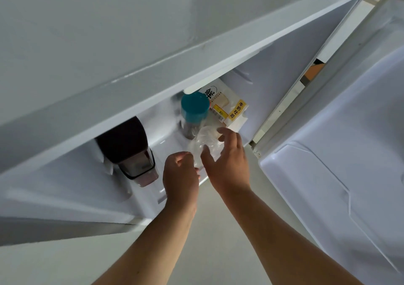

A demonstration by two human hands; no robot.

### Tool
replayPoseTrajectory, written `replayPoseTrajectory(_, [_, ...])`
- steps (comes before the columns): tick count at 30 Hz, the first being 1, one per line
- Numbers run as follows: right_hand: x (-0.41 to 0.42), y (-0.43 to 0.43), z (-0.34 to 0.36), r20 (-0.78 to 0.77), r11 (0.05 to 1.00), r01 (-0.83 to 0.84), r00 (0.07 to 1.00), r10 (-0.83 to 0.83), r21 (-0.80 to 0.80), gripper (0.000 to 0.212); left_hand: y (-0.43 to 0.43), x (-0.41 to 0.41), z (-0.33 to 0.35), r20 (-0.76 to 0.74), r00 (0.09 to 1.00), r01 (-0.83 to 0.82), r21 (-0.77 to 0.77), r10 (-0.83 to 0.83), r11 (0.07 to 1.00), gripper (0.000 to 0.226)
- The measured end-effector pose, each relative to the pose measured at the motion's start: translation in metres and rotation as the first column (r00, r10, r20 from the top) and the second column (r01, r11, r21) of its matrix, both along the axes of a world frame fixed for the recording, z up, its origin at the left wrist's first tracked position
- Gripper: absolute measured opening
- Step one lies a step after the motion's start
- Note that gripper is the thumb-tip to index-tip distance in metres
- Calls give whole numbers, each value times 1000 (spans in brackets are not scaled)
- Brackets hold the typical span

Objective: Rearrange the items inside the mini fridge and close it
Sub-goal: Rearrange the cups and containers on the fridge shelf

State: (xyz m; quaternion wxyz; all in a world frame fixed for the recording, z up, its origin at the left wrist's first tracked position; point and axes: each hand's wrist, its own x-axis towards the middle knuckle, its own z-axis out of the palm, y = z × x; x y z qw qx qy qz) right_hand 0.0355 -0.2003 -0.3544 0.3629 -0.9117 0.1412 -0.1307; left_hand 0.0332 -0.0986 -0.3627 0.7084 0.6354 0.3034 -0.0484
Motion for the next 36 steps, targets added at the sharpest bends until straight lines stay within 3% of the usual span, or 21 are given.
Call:
replayPoseTrajectory(2, [-1, 12, 23, 74, 996, -80, 994, 77, 36, 24, 9, -11, 17, 70, 995, -77, 30, 75, 997, 14])
replayPoseTrajectory(4, [9, 31, 50, 24, 969, -192, 981, 191, 155, 16, 20, -20, 35, 123, 979, -166, 8, 164, 986, 22])
replayPoseTrajectory(9, [47, 67, 100, -187, 858, -365, 873, 450, 361, 31, 34, -28, 71, 81, 957, -269, -103, 278, 958, 42])
replayPoseTrajectory(13, [55, 80, 106, -302, 849, -436, 801, 517, 297, 34, 37, -21, 82, -9, 952, -304, -146, 306, 941, 49])
replayPoseTrajectory(17, [55, 80, 107, -327, 812, -463, 752, 572, 356, 29, 34, -20, 85, 7, 952, -304, -125, 307, 944, 45])
replayPoseTrajectory(22, [57, 56, 110, -214, 853, -412, 846, 489, 321, 28, 22, -15, 93, 94, 969, -206, -203, 229, 957, 38])
replayPoseTrajectory(25, [61, 35, 108, -179, 859, -334, 887, 426, 389, 33, 7, -7, 93, 94, 989, -97, -192, 116, 977, 38])
replayPoseTrajectory(30, [66, 22, 89, -360, 881, -283, 832, 422, 378, 32, -4, -3, 67, -24, 1000, -12, -226, 7, 974, 44])
replayPoseTrajectory(36, [71, 38, 48, -495, 921, -313, 778, 388, 230, 31, 10, -1, 26, -145, 989, -16, -247, -21, 969, 41])
